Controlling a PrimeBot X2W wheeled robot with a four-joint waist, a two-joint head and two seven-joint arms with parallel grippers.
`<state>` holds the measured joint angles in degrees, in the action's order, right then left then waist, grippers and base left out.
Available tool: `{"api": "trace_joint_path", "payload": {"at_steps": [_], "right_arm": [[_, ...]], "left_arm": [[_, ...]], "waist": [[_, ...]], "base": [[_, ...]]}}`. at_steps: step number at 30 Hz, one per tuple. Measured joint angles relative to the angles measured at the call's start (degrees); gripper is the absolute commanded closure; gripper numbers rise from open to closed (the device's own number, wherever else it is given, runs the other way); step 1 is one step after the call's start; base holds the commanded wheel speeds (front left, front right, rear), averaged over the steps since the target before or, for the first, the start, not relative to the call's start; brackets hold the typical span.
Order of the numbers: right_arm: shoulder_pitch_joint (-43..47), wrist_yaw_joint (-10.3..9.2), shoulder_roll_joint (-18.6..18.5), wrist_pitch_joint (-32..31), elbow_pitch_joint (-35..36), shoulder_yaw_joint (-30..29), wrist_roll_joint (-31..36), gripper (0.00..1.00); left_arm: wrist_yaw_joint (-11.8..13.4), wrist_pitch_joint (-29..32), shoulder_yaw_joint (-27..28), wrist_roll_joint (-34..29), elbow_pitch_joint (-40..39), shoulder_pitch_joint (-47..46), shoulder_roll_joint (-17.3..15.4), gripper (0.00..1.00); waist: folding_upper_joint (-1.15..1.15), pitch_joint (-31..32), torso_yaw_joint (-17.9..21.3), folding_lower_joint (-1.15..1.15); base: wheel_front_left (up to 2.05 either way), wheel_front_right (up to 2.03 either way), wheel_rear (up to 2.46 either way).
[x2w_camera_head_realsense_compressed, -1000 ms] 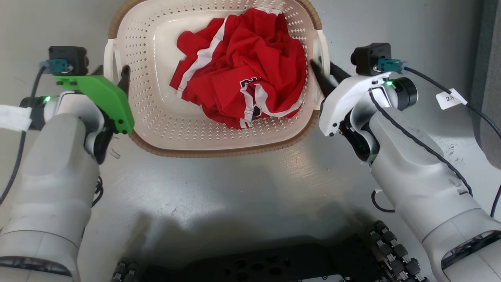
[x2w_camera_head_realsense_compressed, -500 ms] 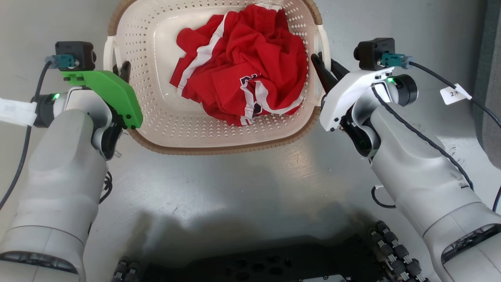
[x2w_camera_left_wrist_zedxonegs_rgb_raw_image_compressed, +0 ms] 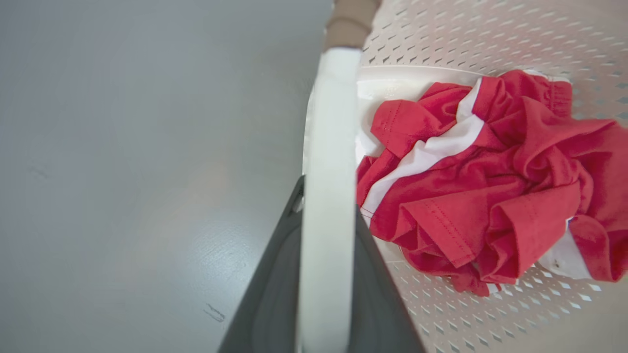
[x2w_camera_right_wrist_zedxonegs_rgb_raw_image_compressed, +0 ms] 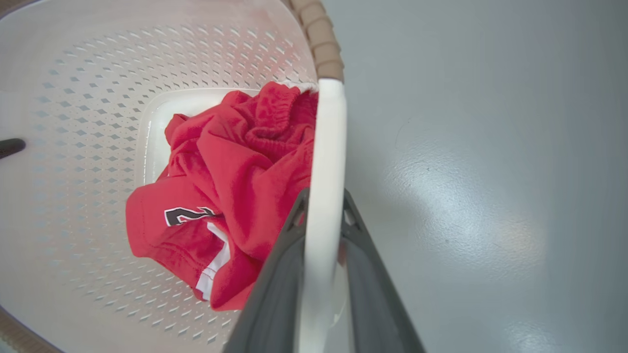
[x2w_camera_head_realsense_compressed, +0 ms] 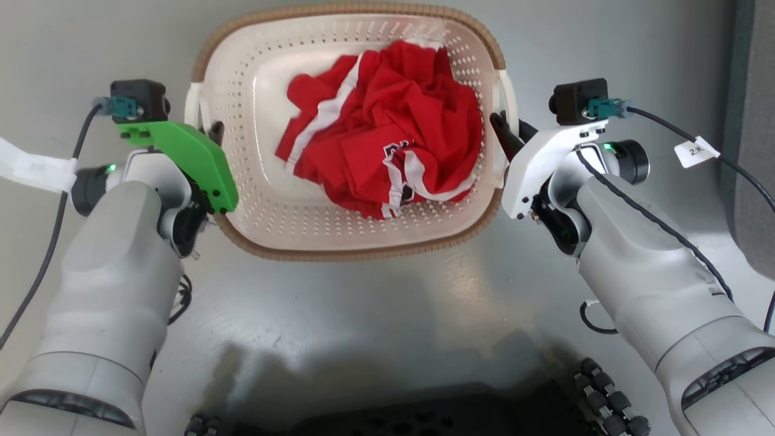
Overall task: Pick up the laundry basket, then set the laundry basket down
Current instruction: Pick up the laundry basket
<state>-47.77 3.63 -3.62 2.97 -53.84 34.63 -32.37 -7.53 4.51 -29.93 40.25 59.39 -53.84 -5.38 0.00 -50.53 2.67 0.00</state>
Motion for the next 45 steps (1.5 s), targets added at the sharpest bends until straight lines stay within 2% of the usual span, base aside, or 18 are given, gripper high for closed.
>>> {"api": "trace_joint_path", "payload": {"at_steps": [19,45], "right_arm": [[2.2,2.36,0.2,-3.9,-4.9,2.7,-4.3,1.0],[6.1,2.91,0.8,-10.5,-7.5,5.9,-10.3,1.0]], "left_arm": [[0.0,6.5,-1.1,8.8,2.1,6.2,0.8,1.0],[0.0,11.2,-3.3,15.0,2.3,12.6,0.1,1.0]], "waist": [[0.0,10.4,-0.2,0.0],[0.0,27.2,0.9,0.0]], "base": [[0.0,0.0,0.0],[0.0,0.0,0.0]]}}
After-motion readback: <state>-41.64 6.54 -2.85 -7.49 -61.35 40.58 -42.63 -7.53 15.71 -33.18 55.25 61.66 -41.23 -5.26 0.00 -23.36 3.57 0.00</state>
